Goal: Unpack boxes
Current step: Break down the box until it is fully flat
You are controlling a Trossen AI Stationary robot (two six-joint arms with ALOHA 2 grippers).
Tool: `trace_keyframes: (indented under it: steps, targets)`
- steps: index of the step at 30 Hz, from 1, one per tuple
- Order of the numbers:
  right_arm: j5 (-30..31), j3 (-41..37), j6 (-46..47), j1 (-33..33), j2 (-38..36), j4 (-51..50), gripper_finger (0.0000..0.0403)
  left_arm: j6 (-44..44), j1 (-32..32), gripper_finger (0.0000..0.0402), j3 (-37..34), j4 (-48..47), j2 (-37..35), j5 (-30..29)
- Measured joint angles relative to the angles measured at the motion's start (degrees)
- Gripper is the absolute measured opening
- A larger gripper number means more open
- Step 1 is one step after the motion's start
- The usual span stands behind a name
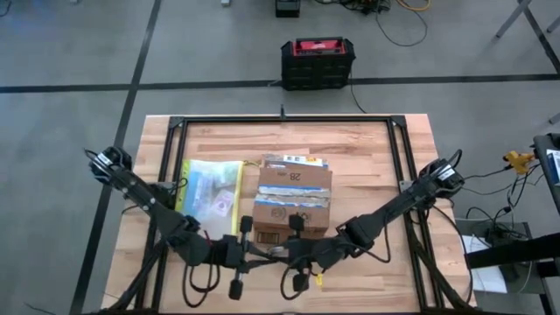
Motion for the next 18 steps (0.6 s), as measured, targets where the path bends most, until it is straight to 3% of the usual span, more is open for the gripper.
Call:
trace_keyframes:
  steps: [2, 6, 9, 13, 18]
  targets:
    - [-0.27, -0.02, -0.02, -0.54, -0.02, 0.0, 0.0048, 0.33, 0.05, 0.0001, 0.0, -0.42, 0.17, 0.25]
    - [-6.47, -0.2, 0.56, -2.12, -1.1, -1.32, 0.0048, 0.84, -1.1, 0.0001, -0.02, -3.43, -1.53, 0.13]
    - [-6.11, -0.17, 0.31, -2.28, -1.31, -1.35, 0.0048, 0.85, -2.95, 0.0001, -0.02, -6.25, -4.91, -1.15]
    - [-6.22, -0.2, 0.27, -2.14, -1.14, -1.6, 0.0048, 0.71, -4.74, 0.0001, -0.02, -12.6, -7.13, -9.44]
    - [-4.93, -0.22, 0.82, -2.29, -1.14, -1.4, 0.0048, 0.02, -3.33, 0.0001, -0.76, -12.39, -6.55, -9.37]
